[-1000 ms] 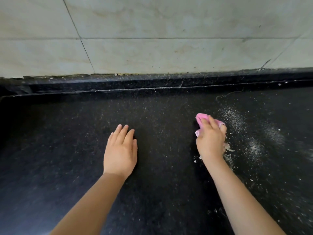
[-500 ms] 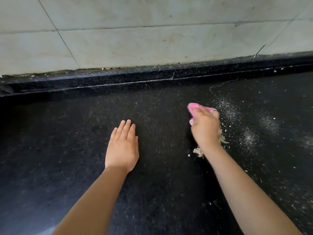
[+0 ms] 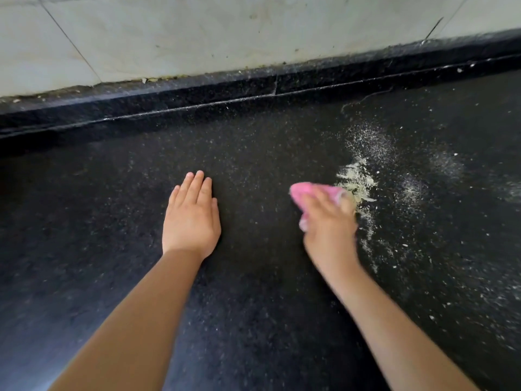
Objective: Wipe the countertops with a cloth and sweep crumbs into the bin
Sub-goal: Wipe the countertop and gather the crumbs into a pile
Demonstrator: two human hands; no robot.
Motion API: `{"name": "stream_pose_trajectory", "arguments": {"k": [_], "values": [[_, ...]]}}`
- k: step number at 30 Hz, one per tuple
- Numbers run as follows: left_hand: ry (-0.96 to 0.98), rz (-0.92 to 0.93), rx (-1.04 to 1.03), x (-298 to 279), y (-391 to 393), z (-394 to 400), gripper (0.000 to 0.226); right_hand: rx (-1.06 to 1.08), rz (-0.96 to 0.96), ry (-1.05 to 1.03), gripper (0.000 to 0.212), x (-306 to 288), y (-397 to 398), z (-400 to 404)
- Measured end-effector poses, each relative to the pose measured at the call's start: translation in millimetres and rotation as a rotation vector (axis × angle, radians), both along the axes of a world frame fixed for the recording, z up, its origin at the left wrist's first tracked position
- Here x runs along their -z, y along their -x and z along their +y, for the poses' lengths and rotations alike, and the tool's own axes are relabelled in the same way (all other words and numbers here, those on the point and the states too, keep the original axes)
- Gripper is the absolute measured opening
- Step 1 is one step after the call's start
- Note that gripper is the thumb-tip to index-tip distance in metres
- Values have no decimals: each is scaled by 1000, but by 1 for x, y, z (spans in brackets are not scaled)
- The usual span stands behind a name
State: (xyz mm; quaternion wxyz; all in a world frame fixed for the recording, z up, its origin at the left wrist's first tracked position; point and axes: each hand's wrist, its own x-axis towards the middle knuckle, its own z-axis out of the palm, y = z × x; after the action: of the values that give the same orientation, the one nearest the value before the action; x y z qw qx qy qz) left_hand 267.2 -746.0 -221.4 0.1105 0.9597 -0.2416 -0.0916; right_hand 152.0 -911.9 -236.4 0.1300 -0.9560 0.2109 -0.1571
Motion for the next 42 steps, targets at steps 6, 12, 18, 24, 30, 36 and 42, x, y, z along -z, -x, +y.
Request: {"name": "stream_pose_trajectory", "arguments": {"k": [6,12,18,24,30,36,42], "values": [[-21,0,4,2,0,1,48,109,-59,-15,52,-30,12,-25],[-36,-3,16,-4,2,-1,49,-177,41,-17,49,-20,21,75],[-40,-10,22,-4,2,0,53,-71,47,-22,51,-1,20,-6],[13,-74,-13,-2,4,2,47,-14,-42,11,29,-28,14,2],[146,-205,-70,3,7,25,30,-328,165,-125,48,-25,-21,71],[105,-227,-45,-1,59,43,41,-67,209,-91,43,-13,23,-18],[135,-186,-101,6,134,27,45,-204,-58,-37,31,-32,74,-1]]}}
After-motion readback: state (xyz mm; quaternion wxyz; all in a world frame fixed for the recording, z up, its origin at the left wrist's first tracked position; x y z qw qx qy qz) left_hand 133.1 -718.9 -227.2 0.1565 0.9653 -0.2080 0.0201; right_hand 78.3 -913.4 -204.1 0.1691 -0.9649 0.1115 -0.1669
